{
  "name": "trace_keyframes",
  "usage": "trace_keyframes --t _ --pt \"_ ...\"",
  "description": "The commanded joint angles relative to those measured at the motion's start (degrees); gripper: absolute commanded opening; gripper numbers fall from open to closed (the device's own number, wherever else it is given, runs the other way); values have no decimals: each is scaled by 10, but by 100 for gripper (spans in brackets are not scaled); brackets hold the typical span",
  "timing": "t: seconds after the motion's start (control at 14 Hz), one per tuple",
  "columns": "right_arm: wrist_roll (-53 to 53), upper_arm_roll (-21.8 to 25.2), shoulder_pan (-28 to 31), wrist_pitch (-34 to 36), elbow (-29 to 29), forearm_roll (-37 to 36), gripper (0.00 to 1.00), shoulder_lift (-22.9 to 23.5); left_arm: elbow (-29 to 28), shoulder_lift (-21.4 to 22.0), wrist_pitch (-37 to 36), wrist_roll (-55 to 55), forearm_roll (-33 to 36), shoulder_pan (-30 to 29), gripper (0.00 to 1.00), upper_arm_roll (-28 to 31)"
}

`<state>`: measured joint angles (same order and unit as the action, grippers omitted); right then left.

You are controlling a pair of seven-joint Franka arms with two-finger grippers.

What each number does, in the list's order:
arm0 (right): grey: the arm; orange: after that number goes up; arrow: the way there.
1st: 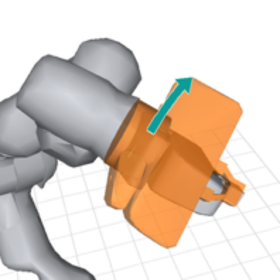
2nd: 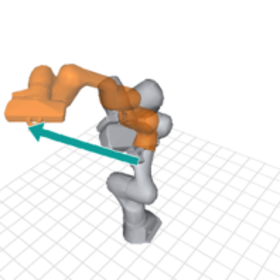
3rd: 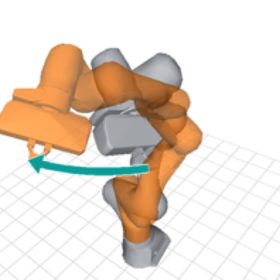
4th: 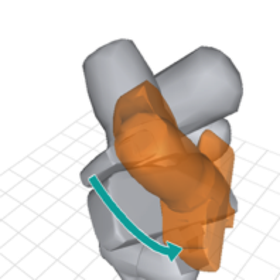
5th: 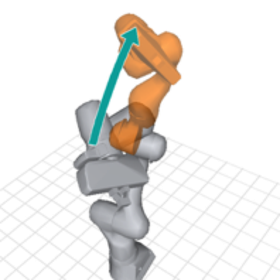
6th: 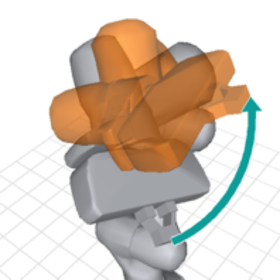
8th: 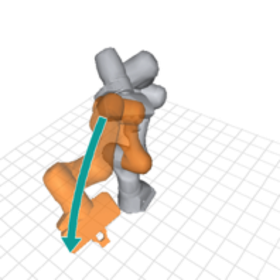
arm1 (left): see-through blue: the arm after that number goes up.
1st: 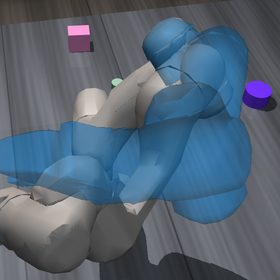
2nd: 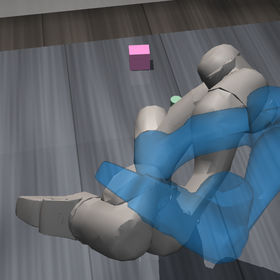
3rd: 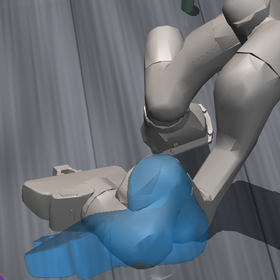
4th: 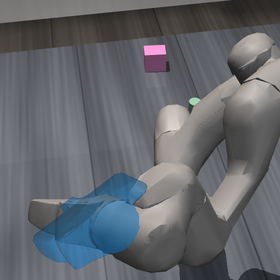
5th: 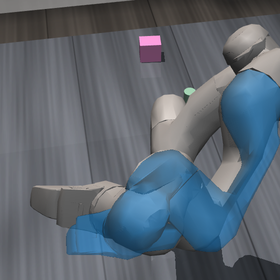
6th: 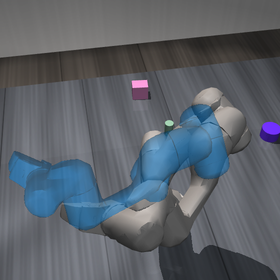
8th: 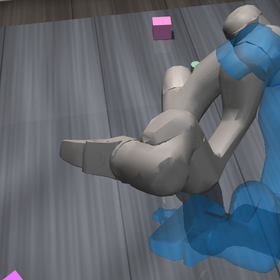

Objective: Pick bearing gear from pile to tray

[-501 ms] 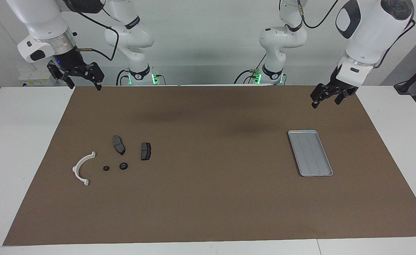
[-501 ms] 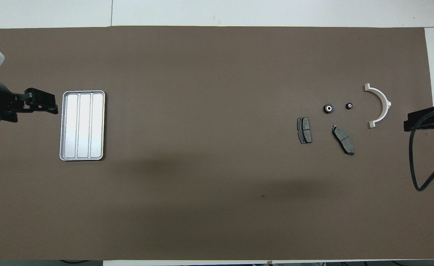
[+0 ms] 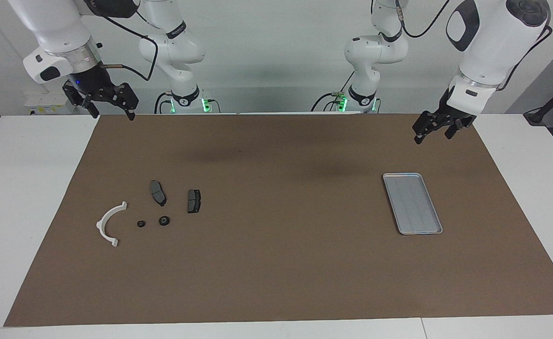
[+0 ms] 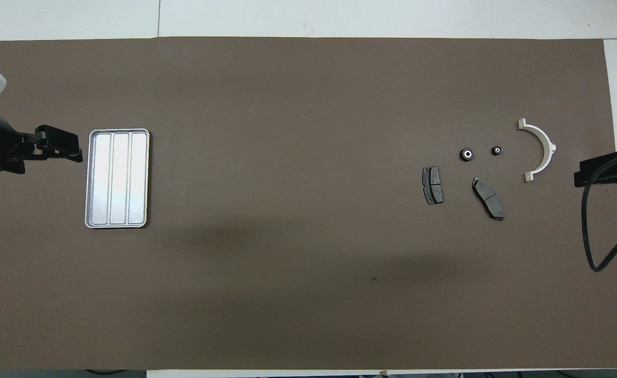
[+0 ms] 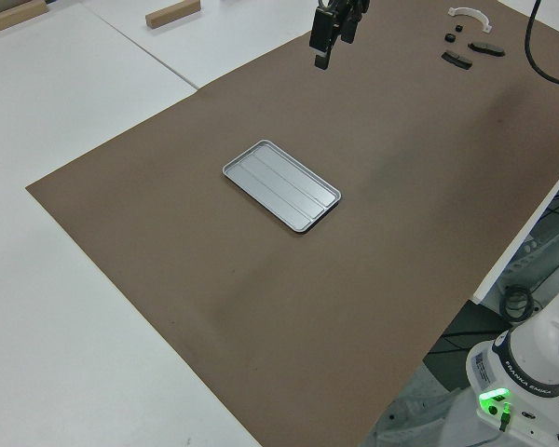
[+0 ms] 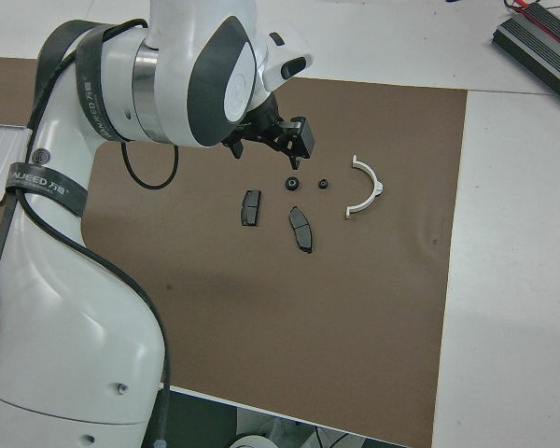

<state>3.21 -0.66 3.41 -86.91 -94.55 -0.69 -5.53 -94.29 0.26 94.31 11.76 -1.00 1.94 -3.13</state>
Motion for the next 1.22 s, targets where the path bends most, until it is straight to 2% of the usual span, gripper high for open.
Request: trace_keyframes --t 0.0,0.36,0.79,1.15 --pt "10 -2 6 1 -18 16 100 -13 -7 12 -8 -2 6 2 100 2" --pt "8 -2 8 -32 -15 15 100 2 -6 12 -8 -1 6 2 100 2" --pt "-13 0 34 -147 -15 15 100 92 -6 12 -8 -2 6 2 100 2" --pt "-17 0 34 -248 -14 9 100 188 -7 12 -8 -2 6 2 100 2"
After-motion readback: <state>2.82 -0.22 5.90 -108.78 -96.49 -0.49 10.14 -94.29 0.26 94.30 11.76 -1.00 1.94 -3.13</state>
